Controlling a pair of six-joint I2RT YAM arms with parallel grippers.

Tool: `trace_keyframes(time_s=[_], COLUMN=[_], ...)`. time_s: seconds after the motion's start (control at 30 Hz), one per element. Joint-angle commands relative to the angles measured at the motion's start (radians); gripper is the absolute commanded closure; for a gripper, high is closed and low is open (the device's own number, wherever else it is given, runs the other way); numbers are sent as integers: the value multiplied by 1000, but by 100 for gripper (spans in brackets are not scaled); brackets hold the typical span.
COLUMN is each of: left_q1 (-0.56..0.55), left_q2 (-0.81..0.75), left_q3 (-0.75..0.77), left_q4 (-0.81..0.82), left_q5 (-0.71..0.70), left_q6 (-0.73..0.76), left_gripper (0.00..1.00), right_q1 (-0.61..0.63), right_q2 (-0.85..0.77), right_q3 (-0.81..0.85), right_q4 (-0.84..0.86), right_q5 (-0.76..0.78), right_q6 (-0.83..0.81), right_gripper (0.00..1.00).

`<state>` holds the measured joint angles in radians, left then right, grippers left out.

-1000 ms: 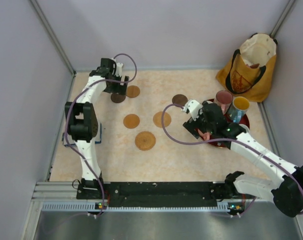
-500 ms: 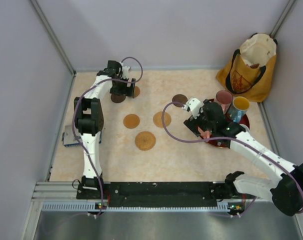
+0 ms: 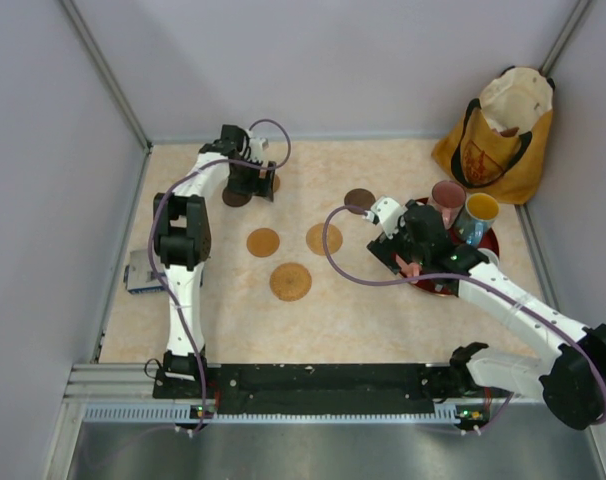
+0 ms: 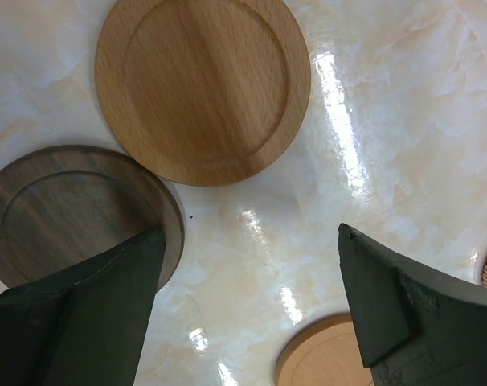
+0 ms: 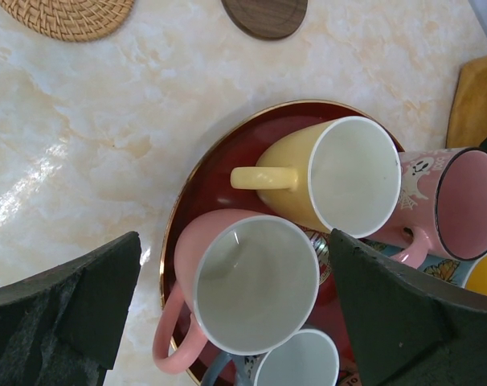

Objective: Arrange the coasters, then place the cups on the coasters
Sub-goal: Move the coaster to the center of the board.

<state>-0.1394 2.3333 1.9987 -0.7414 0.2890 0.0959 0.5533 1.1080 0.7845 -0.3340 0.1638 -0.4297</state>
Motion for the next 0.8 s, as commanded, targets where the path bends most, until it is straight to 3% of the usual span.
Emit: trace_keyframes(time_s=[0.0, 0.5, 0.77], left_q1=[-9, -69, -150], left_q2=[0, -98, -74], left_q3=[-24, -179, -100], left_q4=[-49, -93, -147], left_q5=[62, 110, 88], left_q6=[-7, 28, 44], left_gripper=[9, 12, 11], right_q1=[-4, -6, -6], right_q2=[-11, -25, -27], right_q3=[-1, -5, -7], right_q4=[38, 41, 46], right_q5=[5, 2, 9], right_q6=[-11, -18, -20], right_gripper=[1, 1, 1])
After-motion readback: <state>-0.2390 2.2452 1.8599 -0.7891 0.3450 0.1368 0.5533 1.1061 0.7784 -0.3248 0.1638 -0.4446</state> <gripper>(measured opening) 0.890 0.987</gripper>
